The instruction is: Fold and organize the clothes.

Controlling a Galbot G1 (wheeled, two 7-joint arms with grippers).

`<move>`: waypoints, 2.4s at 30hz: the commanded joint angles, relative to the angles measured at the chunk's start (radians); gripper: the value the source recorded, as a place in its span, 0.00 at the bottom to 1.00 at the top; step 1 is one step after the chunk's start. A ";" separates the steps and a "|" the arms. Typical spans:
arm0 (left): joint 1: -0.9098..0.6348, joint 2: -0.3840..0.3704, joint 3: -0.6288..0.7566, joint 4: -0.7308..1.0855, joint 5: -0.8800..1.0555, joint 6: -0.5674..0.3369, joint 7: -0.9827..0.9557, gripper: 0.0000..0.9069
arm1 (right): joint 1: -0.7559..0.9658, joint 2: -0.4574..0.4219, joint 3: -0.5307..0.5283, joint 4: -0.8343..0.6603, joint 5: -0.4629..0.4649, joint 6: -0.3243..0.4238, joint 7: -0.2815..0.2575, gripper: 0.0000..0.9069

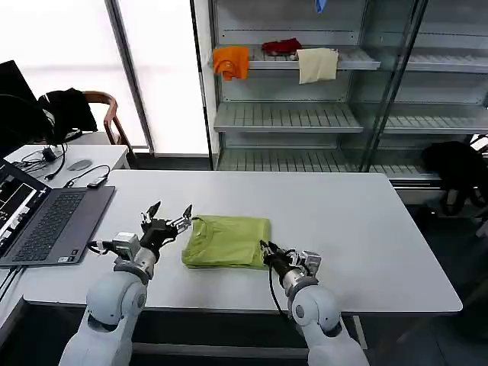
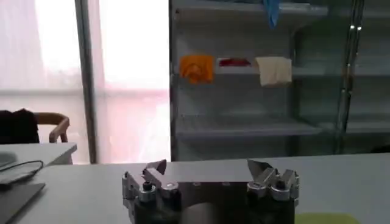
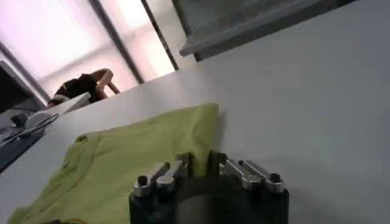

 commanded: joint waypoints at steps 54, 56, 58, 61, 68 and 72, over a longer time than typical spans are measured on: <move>0.182 0.026 -0.188 0.060 -0.118 -0.143 0.063 1.00 | -0.230 -0.322 0.474 0.269 -0.373 0.059 -0.118 1.00; 0.185 0.028 -0.191 0.061 -0.127 -0.155 0.072 1.00 | -0.234 -0.331 0.479 0.280 -0.371 0.058 -0.141 1.00; 0.190 0.031 -0.191 0.059 -0.127 -0.168 0.083 1.00 | -0.236 -0.335 0.480 0.283 -0.367 0.057 -0.154 1.00; 0.192 0.034 -0.191 0.058 -0.126 -0.172 0.086 1.00 | -0.237 -0.339 0.471 0.286 -0.364 0.055 -0.167 1.00; 0.199 0.036 -0.192 0.054 -0.125 -0.179 0.091 1.00 | -0.228 -0.335 0.450 0.284 -0.377 0.063 -0.192 1.00; 0.203 0.036 -0.194 0.044 -0.125 -0.180 0.092 1.00 | -0.230 -0.335 0.450 0.284 -0.398 0.073 -0.217 1.00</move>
